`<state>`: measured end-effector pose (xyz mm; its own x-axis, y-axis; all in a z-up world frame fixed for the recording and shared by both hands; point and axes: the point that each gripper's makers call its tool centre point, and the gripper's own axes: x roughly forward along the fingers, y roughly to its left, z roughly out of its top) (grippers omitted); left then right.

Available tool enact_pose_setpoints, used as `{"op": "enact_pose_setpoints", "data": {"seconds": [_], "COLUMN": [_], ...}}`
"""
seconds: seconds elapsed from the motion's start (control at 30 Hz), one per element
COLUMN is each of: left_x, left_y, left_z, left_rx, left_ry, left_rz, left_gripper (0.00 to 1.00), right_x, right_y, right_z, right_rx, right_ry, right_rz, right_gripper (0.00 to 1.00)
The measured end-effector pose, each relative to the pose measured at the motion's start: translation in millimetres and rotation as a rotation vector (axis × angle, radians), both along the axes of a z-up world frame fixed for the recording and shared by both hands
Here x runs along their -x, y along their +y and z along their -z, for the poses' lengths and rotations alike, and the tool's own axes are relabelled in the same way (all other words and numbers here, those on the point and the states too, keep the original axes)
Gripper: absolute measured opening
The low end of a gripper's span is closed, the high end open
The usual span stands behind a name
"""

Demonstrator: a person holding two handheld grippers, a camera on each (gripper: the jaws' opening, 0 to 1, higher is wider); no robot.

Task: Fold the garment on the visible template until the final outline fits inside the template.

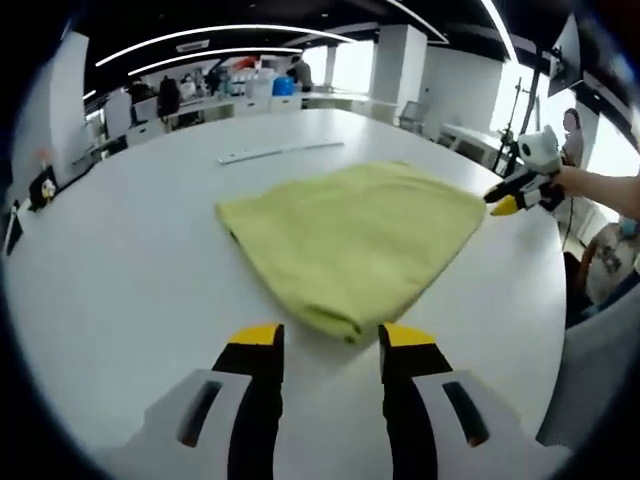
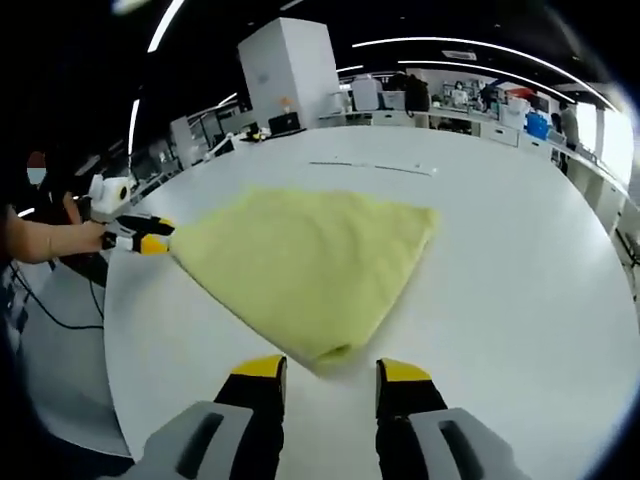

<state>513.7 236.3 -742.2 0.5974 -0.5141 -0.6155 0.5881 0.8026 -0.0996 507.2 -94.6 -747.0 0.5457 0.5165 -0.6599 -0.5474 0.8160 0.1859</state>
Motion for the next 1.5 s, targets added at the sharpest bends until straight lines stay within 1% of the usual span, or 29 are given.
{"op": "enact_pose_setpoints", "data": {"seconds": [0.07,0.17,0.23,0.33,0.47,0.6,0.7,0.83,0.93,1.17,1.5], "left_x": [1.3,2.3,3.4,4.4,6.7,6.2,7.4,7.8,7.6,7.7,5.9], "left_y": [0,-1,-3,-4,-4,-4,-6,-5,-5,-4,6], "left_z": [1.0,1.4,2.1,2.2,4.0,4.8,5.9,6.8,6.4,4.1,2.6], "left_rx": [0.006,0.023,0.046,0.057,0.06,0.074,0.086,0.095,0.096,0.097,0.085], "left_ry": [0.008,0.011,0.025,0.029,0.044,0.053,0.067,0.074,0.07,0.057,0.049], "left_rz": [-0.002,-0.013,-0.023,-0.021,-0.014,-0.02,-0.015,-0.022,-0.023,-0.023,-0.047], "left_gripper": [0.27,0.23,0.19,0.14,0.09,0.07,0.03,0.02,0.02,0.0,0.0], "right_x": [0,2,1,2,2,1,1,0,-1,-1,1], "right_y": [-1,-1,-1,1,4,5,6,5,5,4,3], "right_z": [-0.3,1.7,1.6,1.4,2.0,2.5,2.5,2.4,1.6,-0.5,-1.2], "right_rx": [-0.012,-0.033,-0.059,-0.073,-0.072,-0.077,-0.08,-0.061,-0.066,-0.05,-0.019], "right_ry": [-0.002,0.009,0.008,0.007,0.0,0.003,0.004,-0.011,-0.012,-0.031,-0.049], "right_rz": [0.011,0.031,0.051,0.061,0.05,0.05,0.046,0.041,0.04,0.022,-0.014], "right_gripper": [0.21,0.13,0.1,0.06,0.05,0.04,0.01,0.0,0.0,0.0,0.0]}}
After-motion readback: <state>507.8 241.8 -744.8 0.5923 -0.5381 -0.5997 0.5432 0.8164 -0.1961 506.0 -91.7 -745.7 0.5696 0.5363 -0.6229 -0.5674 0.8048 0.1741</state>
